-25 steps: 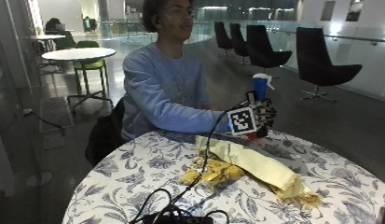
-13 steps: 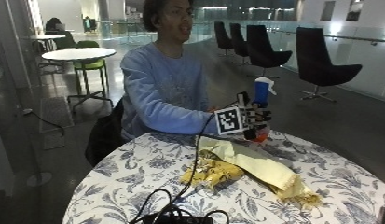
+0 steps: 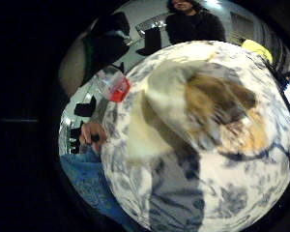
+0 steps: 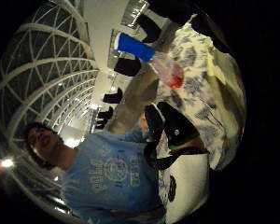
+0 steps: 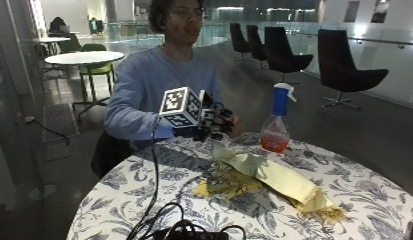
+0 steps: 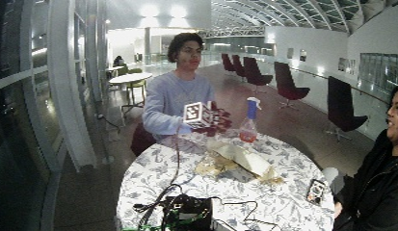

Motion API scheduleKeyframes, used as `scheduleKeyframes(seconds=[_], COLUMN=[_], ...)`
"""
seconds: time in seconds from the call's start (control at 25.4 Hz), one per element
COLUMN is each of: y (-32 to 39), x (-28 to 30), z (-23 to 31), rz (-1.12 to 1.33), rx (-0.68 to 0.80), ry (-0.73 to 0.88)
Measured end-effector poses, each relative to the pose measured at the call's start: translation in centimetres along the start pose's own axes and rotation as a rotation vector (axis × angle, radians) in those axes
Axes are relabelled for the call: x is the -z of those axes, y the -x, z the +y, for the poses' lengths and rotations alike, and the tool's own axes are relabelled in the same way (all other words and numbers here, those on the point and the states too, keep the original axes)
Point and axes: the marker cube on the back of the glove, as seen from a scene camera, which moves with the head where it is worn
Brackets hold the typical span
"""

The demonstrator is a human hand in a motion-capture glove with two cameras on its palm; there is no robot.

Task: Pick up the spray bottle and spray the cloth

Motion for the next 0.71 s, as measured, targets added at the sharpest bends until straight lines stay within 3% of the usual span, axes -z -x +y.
scheduleKeyframes(seconds=[0.31,0.71], y=[-6.1,-8.2], x=[6.1,7.7], z=[10.0,13.8], rz=[0.286,0.427], rx=[-0.148,-0.193], ry=[-0.081,-0.08])
